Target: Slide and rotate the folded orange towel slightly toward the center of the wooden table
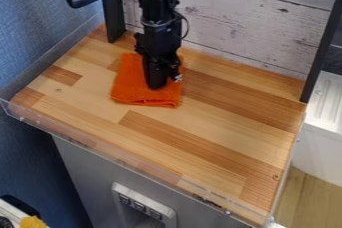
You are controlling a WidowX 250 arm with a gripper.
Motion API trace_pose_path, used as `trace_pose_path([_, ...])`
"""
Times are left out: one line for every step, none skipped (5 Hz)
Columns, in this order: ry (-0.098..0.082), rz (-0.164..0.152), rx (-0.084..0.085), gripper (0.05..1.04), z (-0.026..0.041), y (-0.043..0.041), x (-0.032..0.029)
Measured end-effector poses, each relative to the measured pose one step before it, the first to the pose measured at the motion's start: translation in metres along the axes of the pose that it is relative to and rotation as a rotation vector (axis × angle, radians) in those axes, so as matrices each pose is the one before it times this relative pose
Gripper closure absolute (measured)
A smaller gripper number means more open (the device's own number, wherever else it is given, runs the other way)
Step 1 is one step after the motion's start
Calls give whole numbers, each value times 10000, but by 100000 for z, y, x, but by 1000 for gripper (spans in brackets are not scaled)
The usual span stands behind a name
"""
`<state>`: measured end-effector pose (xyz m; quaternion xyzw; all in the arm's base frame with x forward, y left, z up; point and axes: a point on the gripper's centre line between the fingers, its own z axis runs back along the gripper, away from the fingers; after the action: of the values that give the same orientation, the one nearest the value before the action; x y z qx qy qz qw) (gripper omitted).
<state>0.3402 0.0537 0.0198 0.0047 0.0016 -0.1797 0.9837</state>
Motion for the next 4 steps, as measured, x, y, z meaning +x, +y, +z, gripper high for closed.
trace_pose_path([101,1070,12,1025,174,-1306,509])
trace_pose_path([-38,853,121,1025,476,-1358,376])
trace_pose_path([-113,686,34,1025,786,-1185,4])
trace_pose_path([84,525,-58,1009,263,-591,-423])
